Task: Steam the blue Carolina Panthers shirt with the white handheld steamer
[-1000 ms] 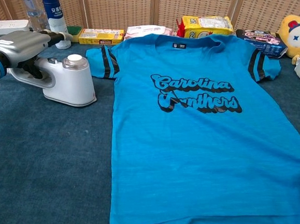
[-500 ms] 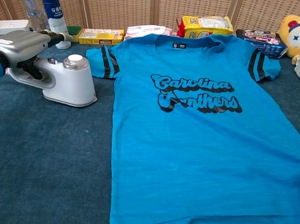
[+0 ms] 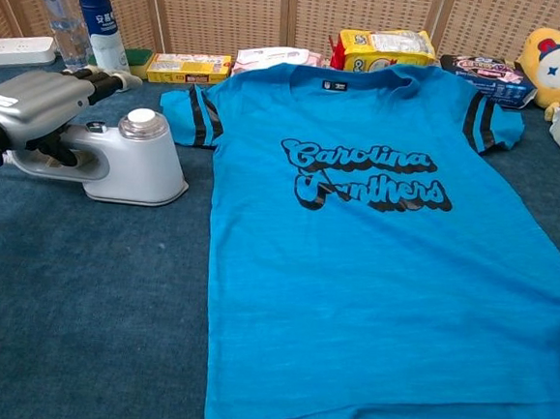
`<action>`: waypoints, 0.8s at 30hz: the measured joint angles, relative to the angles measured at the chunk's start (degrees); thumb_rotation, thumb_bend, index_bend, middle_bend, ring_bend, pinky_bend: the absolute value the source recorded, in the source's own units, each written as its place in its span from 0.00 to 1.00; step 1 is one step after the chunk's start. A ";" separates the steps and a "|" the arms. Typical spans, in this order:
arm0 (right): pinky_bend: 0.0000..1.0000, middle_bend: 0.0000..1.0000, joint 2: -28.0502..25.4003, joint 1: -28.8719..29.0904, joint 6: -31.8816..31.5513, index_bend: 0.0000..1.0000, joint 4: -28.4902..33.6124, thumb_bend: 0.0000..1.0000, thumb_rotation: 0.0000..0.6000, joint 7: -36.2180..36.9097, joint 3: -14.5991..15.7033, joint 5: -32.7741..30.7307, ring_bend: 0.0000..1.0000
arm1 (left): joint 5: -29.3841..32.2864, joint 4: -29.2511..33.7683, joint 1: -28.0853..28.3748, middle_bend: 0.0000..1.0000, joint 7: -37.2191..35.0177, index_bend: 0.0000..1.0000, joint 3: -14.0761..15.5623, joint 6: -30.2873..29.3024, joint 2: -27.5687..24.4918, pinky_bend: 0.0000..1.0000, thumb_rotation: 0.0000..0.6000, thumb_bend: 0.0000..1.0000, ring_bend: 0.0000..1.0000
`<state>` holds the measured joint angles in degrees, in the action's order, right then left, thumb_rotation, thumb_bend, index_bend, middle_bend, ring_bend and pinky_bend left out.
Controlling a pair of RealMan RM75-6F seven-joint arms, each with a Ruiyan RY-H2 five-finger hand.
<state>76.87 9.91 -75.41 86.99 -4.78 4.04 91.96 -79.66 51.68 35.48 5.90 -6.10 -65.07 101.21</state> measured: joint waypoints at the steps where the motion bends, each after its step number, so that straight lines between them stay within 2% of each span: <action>1: 0.44 0.47 0.03 0.02 0.03 0.36 -0.01 0.39 1.00 -0.01 0.00 0.01 0.47 | 0.00 -0.11 -0.06 0.00 0.02 0.00 0.03 -0.01 0.05 0.12 1.00 0.16 0.00; 15: 0.44 0.47 0.03 -0.05 0.23 0.37 0.56 0.40 1.00 -1.06 -0.05 -0.33 0.47 | 1.74 -8.05 1.39 0.00 0.69 0.00 -2.13 2.43 2.41 0.12 1.00 0.16 0.00; 24: 0.44 0.47 -0.17 -0.11 0.10 0.37 0.92 0.40 1.00 -1.23 -0.10 -0.32 0.47 | -0.51 -6.99 0.06 0.00 -1.80 0.00 -0.59 -0.28 2.67 0.12 1.00 0.16 0.00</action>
<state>76.71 9.80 -75.31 87.92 -6.01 3.95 91.64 -80.17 44.69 35.54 4.10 -6.69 -65.35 103.88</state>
